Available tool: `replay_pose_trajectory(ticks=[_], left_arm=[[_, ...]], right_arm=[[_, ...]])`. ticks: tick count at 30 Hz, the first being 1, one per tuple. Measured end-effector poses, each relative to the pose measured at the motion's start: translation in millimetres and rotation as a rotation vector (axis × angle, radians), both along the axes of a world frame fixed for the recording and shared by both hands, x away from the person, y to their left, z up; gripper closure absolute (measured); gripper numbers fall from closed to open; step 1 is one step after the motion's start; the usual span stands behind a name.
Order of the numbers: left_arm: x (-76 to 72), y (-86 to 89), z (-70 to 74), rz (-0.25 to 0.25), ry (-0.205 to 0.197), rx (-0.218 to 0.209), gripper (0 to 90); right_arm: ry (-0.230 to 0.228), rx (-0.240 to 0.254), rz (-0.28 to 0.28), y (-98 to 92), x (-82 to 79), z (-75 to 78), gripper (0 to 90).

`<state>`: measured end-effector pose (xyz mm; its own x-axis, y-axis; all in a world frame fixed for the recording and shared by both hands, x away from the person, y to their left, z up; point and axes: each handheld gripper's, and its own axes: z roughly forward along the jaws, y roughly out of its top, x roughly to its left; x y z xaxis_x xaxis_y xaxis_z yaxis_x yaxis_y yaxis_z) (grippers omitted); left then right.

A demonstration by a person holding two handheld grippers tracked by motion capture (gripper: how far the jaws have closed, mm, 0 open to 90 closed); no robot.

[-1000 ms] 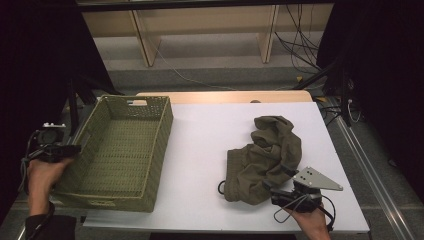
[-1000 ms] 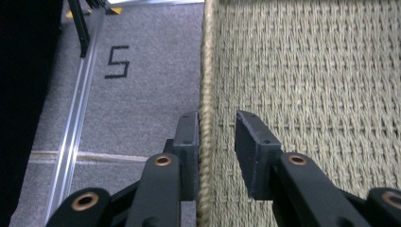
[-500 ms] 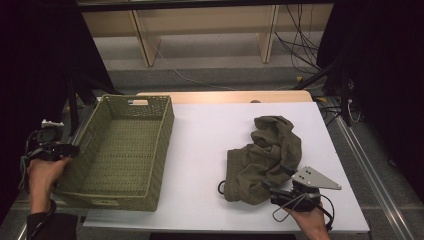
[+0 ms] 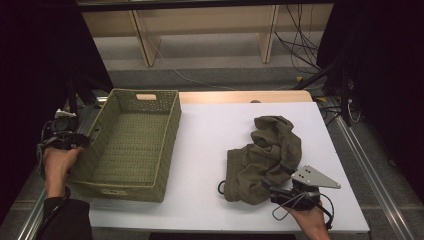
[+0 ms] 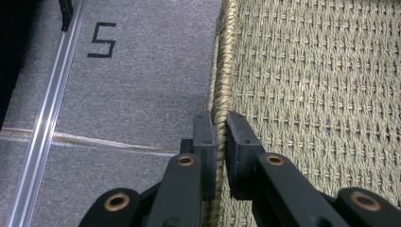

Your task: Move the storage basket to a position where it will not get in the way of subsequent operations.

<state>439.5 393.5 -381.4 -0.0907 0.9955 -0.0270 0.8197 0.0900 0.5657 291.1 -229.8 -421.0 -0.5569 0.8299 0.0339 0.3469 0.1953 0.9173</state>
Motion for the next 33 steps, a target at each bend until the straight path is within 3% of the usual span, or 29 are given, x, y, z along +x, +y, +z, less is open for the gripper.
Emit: replay_pose_trajectory(ticks=[3, 6, 13, 16, 19, 23, 26, 28, 30, 32, 33], left_arm=[[-2.2, 3.0, -1.0, 0.0, -0.006, -0.022, 83.5], [-2.4, 2.4, -0.2, 0.001, 0.002, -0.006, 83.6], [-6.4, 5.8, -0.1, 0.016, 0.003, -0.022, 83.7], [-6.3, 2.8, -0.1, 0.02, 0.003, -0.001, 83.5], [-7.0, 5.2, -0.6, 0.019, -0.003, -0.02, 83.4], [-7.4, 4.1, -0.6, 0.013, -0.005, -0.006, 82.8], [-8.1, 2.3, 1.4, 0.015, -0.032, 0.004, 74.4], [-10.4, -0.4, 7.9, 0.004, -0.064, 0.001, 65.0], [-11.3, -5.0, 13.2, 0.001, -0.076, -0.008, 50.1], [-11.5, -9.2, 15.5, -0.003, -0.08, 0.004, 46.9], [-11.4, -13.6, 17.6, -0.013, -0.084, 0.008, 39.3]], right_arm=[[-0.002, -0.002, 0.002, 0.3, 0.5, -0.9, 24.2], [-0.009, 0.004, 0.003, -0.3, -0.3, 0.1, 24.4], [-0.001, 0.007, -0.015, -5.2, -4.5, 0.3, 24.4], [-0.007, 0.008, -0.018, -6.6, -4.5, 0.1, 24.4], [-0.007, 0.007, -0.018, -5.4, -4.8, 0.3, 24.3], [-0.007, 0.006, -0.012, -3.9, -4.9, 0.7, 24.4], [0.0, -0.005, -0.01, -2.6, -3.6, -0.4, 24.2], [-0.002, 0.003, -0.008, -2.5, -3.5, 0.5, 24.3], [0.002, -0.004, -0.006, -2.2, -2.8, -0.5, 24.2], [0.004, -0.004, -0.006, -2.2, -2.6, -0.5, 24.3], [-0.002, 0.001, -0.003, -2.3, -2.9, 0.3, 24.3]])
